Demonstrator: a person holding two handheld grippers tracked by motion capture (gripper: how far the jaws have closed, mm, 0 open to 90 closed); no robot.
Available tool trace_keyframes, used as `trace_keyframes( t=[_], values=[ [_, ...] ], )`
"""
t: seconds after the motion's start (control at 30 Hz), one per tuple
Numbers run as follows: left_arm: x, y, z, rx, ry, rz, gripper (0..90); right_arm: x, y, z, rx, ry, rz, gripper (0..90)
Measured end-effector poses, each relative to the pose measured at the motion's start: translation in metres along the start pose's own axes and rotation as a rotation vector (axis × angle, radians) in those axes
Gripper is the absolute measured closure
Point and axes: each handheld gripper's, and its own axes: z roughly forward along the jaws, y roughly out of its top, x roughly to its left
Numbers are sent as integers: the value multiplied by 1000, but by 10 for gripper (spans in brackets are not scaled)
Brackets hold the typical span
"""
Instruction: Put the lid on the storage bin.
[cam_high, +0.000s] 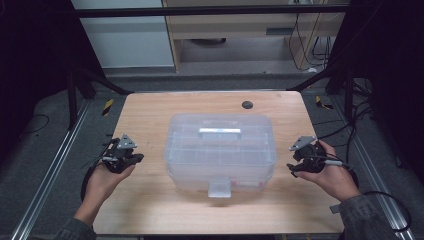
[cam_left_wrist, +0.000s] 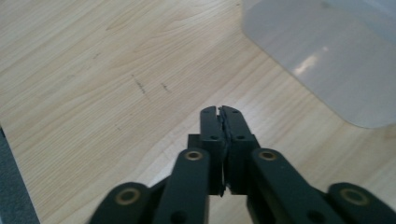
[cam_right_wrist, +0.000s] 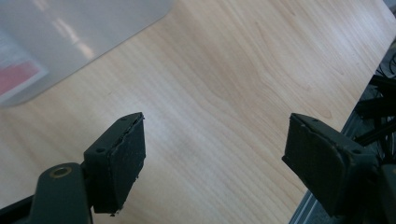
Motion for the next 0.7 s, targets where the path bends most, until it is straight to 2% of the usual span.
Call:
trace_keyframes(
  t=[0.03, 0.07, 0.1, 0.13, 0.17, 0.2, 0.27, 0.37, 0.43, 0.5, 0.57, 0.63, 0.7],
  values=[
    [0, 0, 3, -1, 40, 7, 515, -2, 2, 6, -2, -16, 27, 191],
    [0, -1, 8, -6, 62, 1, 410, -3, 2, 9, 0, -25, 45, 183],
    [1, -2, 12, -3, 60, -16, 410, -3, 2, 9, 0, -25, 45, 183],
    [2, -4, 20, -11, 57, -52, 299, -5, 2, 15, -9, -38, 90, 170],
    [2, -4, 20, -11, 57, -52, 249, -5, 2, 15, -9, -38, 90, 170],
    [1, -5, 24, -6, 49, -63, 249, -5, 2, 19, -13, -41, 107, 161],
    [1, -9, 34, 5, 22, -88, 191, -5, 1, 25, -29, -48, 143, 156],
    [-1, -15, 46, 16, 45, -126, 104, -5, -2, 35, -56, -46, 198, 147],
    [-1, -18, 54, 18, 32, -144, 47, -5, -6, 41, -61, -39, 230, 144],
    [-1, -22, 59, 14, 21, -150, 57, -5, -11, 48, -70, -36, 259, 144],
    [-1, -25, 66, 18, 4, -162, 51, -4, -19, 58, -80, -13, 293, 138],
    [-2, -28, 70, 11, -11, -184, 51, -5, -24, 63, -94, 1, 312, 138],
    [-2, -29, 72, 14, -14, -186, 51, -5, -27, 65, -97, 7, 324, 134]
  ],
)
